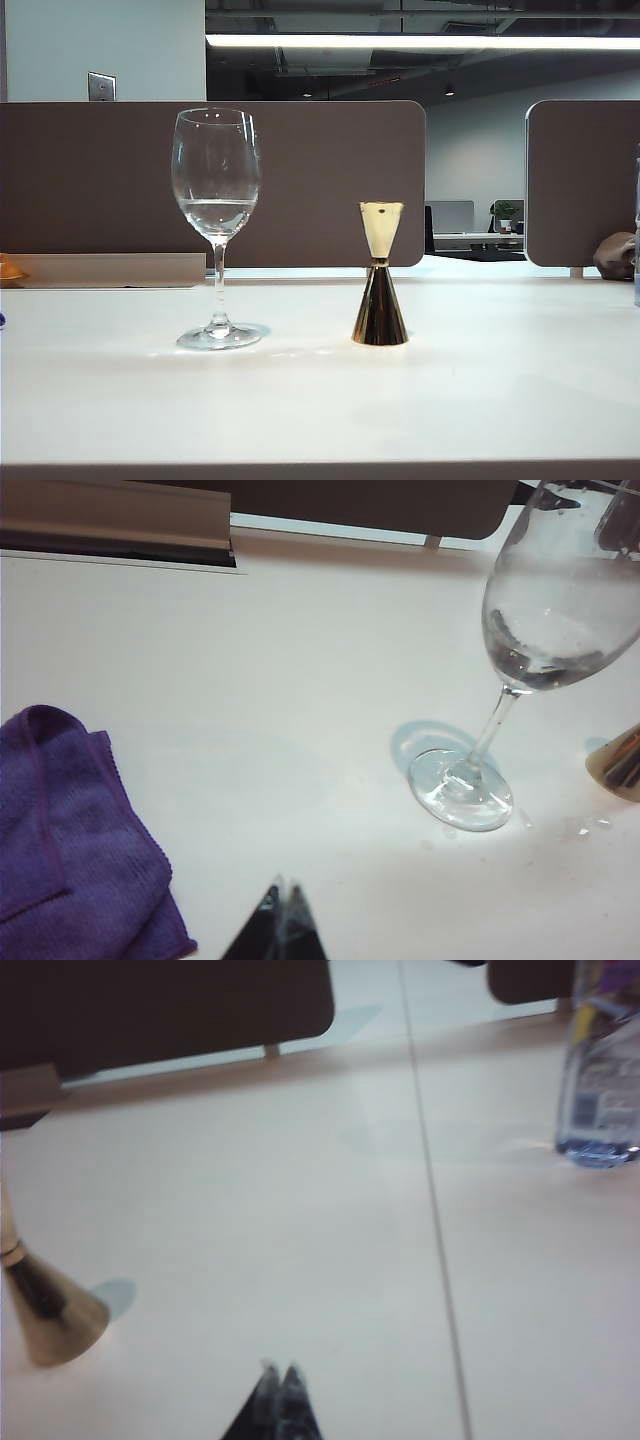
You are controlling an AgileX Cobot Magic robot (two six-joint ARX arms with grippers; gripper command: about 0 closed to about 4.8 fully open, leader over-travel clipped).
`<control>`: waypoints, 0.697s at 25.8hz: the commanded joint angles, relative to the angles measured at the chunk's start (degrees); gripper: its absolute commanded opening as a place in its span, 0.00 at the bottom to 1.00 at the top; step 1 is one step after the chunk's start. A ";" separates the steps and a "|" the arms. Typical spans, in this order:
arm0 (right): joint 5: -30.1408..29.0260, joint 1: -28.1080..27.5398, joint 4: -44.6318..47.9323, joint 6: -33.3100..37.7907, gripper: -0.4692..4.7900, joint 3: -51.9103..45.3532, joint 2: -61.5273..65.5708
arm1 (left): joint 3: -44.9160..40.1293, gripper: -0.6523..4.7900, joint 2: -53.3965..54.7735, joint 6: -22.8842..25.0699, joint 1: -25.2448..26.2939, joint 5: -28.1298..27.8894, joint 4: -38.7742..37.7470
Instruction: Pick up the jigger and pour the water inside into the glass.
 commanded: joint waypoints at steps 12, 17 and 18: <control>0.52 -8.48 -8.81 -12.68 0.08 -0.52 -11.72 | 0.07 0.11 0.04 -0.13 0.09 0.17 0.57; -2.73 -8.63 -12.24 -12.61 0.08 -1.03 -11.72 | 0.07 0.11 0.04 -0.13 0.09 0.17 0.57; -2.82 -8.57 -12.79 -12.61 0.08 -1.03 -11.72 | 0.07 0.11 0.04 -0.13 0.09 0.20 0.57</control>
